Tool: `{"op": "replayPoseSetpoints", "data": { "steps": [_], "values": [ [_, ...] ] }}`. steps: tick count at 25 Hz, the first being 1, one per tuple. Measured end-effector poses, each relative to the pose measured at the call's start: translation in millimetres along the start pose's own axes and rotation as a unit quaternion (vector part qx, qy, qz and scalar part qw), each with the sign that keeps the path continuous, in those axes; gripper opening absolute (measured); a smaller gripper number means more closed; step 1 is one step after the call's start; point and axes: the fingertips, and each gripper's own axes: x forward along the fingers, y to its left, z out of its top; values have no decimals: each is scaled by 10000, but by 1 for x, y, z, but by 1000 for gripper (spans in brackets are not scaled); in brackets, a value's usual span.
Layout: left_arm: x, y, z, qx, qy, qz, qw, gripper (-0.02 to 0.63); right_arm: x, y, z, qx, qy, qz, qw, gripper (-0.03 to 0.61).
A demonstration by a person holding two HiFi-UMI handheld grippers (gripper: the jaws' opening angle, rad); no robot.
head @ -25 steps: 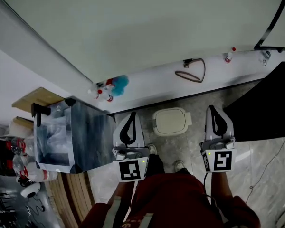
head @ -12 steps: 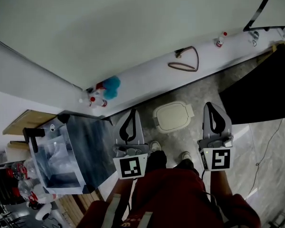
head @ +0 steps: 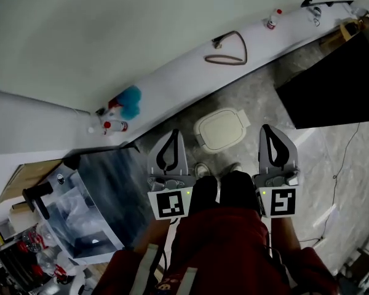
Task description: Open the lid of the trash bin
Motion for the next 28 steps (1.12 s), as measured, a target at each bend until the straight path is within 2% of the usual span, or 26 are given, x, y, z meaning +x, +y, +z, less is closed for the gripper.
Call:
{"op": "replayPoseSetpoints", "data": {
  "steps": [11,16,21,28],
  "values": [
    [0,-20,-84,56,575,-521,9970,5,7,24,-52,171,456,-31,9988,0],
    [-1,-36,-128,-297,809,-533,9949,5,3,26,-80,203,617,-20,9979,0],
    [1,-54,-166,-212,1073,-737,9913,5,-2,25,-106,267,912,-17,9955,0],
    [9,-68,-220,-282,1525,-793,9847,5,8,32,-147,261,1163,197,9927,0]
  ]
}}
